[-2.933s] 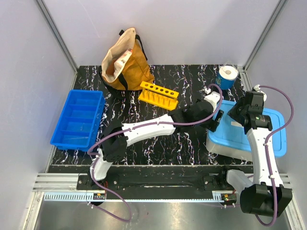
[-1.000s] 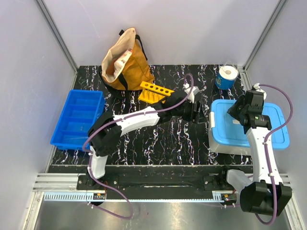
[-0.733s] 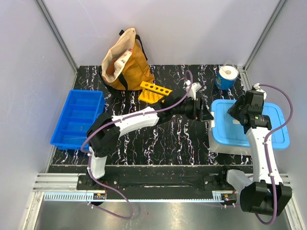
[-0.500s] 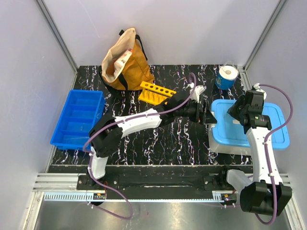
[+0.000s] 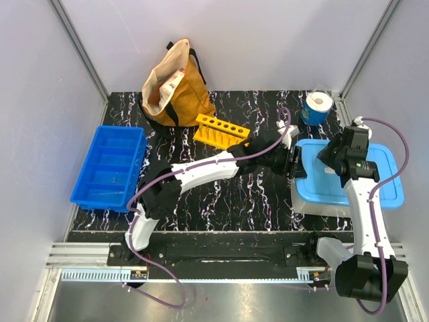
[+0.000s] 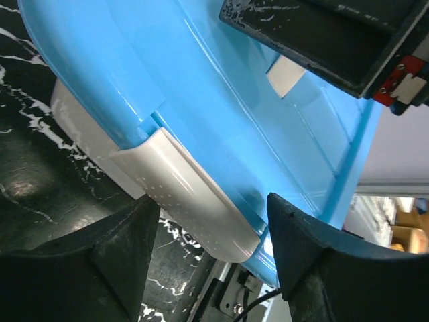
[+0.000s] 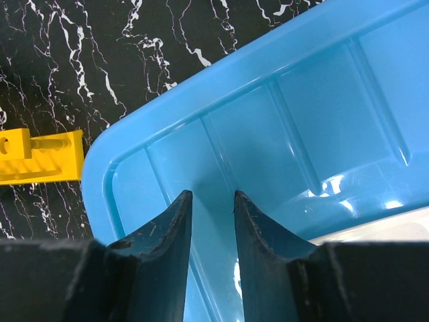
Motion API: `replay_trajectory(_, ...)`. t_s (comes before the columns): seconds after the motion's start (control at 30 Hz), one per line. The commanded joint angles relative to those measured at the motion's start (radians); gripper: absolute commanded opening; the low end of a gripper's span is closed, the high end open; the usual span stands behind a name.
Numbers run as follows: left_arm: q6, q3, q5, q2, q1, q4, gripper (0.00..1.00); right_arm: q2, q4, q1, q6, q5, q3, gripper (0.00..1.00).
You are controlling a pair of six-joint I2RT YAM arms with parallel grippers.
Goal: Organize the chemistry lab equipment
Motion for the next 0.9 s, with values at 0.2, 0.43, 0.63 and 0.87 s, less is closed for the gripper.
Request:
replay_trajectory(0.2,0.14,0.206,-0.259,0.035,-0.07,-0.301,0.56,0.007,-0.125,0.014,0.029,-0.104,-0.021,0.38)
replay_trajectory(0.43,0.183,0.182,-0.416,-0.038,-0.082,-0.402,0.49,-0.04,-0.194,0.014,0.029,-0.093,0.077,0.56)
replay_trajectory(0.63,0.199,0.139,-0.485,-0.1,-0.082,-0.438,0.48,-0.082,-0.243,0.014,0.041,-0.104,0.159,0.71)
replay_trajectory(0.87,0.209,0.126,-0.526,-0.118,-0.078,-0.468,0.48,-0.083,-0.257,0.014,0.041,-0.102,0.169,0.73)
